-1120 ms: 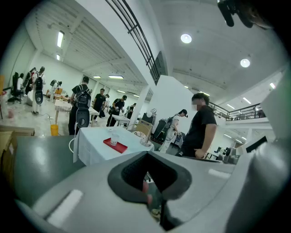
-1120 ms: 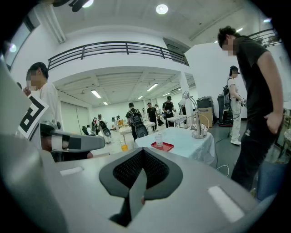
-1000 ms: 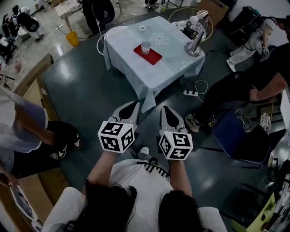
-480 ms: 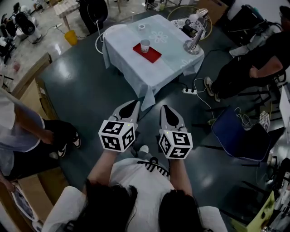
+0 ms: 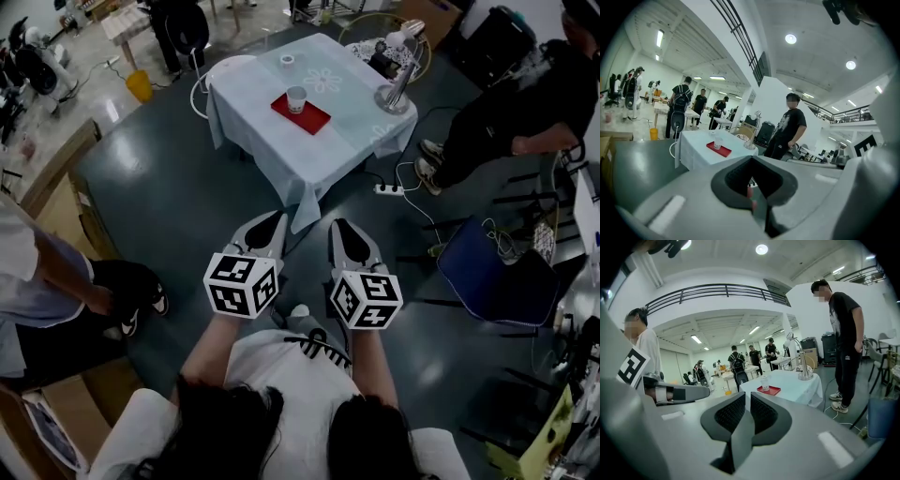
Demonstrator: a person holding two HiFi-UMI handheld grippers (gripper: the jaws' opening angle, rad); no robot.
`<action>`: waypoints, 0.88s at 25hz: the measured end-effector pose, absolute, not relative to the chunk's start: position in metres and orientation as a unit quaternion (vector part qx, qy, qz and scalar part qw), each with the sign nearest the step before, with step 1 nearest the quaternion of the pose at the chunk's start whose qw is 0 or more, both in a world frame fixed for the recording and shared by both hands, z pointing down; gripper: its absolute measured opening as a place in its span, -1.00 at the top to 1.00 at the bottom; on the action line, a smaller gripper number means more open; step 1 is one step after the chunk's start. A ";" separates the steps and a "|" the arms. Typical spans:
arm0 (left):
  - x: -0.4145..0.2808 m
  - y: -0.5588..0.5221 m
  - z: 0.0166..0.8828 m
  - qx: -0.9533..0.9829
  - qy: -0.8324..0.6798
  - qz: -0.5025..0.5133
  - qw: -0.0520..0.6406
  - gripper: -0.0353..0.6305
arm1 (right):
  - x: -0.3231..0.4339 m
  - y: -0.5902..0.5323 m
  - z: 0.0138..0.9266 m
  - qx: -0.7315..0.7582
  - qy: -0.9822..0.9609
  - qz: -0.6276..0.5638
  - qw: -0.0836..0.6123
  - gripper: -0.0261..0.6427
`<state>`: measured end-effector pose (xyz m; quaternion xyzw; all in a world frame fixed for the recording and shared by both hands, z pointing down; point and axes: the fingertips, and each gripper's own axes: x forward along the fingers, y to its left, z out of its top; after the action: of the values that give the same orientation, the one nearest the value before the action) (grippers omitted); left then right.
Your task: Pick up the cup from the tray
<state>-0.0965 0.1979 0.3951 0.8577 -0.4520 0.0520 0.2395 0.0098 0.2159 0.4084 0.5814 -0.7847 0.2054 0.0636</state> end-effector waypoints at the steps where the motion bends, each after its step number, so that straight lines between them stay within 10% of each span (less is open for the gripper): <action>1: -0.099 0.196 0.395 0.858 -0.451 0.052 0.239 0.89 | 0.006 0.215 0.407 0.577 -0.788 0.206 0.061 0.73; 22: -0.121 0.129 0.397 0.862 -0.446 0.048 0.235 0.89 | -0.013 0.154 0.406 0.570 -0.799 0.187 0.041 0.38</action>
<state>-0.1205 0.1288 0.3968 0.8623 -0.4459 0.0476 0.2353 -0.0133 0.1543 0.4065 0.5698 -0.7992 0.1868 0.0414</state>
